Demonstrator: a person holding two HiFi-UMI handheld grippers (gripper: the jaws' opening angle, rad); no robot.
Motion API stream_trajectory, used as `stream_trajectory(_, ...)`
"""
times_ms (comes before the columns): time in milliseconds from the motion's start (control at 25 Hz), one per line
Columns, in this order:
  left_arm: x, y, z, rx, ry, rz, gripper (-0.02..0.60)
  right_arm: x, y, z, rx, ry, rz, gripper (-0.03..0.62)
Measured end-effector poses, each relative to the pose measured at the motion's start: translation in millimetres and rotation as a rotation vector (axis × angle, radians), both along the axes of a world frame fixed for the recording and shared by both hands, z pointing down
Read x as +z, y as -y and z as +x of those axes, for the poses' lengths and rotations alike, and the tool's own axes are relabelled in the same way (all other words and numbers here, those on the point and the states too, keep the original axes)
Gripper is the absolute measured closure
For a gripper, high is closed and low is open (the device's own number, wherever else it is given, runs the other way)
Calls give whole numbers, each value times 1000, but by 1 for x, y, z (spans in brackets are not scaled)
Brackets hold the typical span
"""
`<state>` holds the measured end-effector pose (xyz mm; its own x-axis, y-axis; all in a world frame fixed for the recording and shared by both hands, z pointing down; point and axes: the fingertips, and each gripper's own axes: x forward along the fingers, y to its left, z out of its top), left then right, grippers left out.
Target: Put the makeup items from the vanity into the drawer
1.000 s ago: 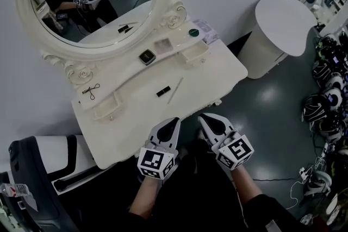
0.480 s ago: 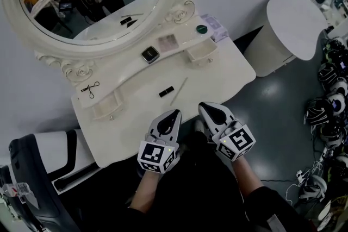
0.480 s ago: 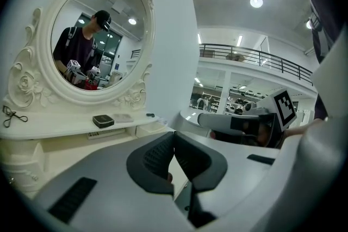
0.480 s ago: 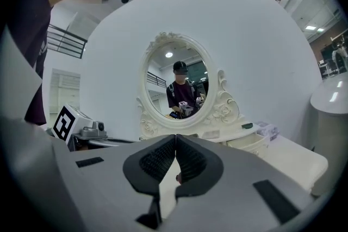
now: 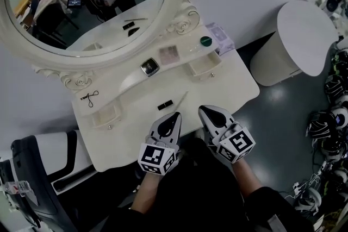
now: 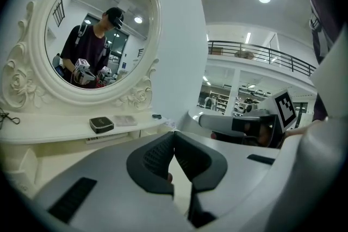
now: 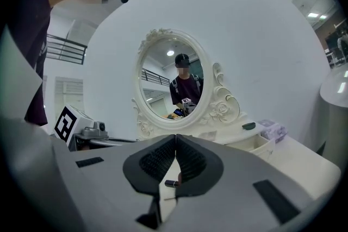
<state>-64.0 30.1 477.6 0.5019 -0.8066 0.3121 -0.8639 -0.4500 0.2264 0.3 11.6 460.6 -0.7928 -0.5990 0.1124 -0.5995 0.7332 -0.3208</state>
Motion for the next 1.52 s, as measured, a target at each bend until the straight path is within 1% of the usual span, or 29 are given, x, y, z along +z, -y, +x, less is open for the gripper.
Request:
stream_trajectory(320,7,25,10,-54,33,-22,566,5,29,12,-49,45,-31,571)
stream_trajectory(480,12,32,8,-74,61,-36,566,8,39,12,-63,60,-43,569)
stream_trajectory(680,19,41,0,-77,85,-53,566,12,49,6,-73,67,-58,571)
stream_trajectory(1120,37,47,-17,-5,143,-91,566,22,65,-10,-27,68,-87,571)
stream_trajectory(1400,75,42,-24,51,244,-165,566,36,67,-20,-21,65,-112,569)
stream_trajectory(1520,89,40,-25,71,254,-201,565,42,67,-21,-16,69,-134,571)
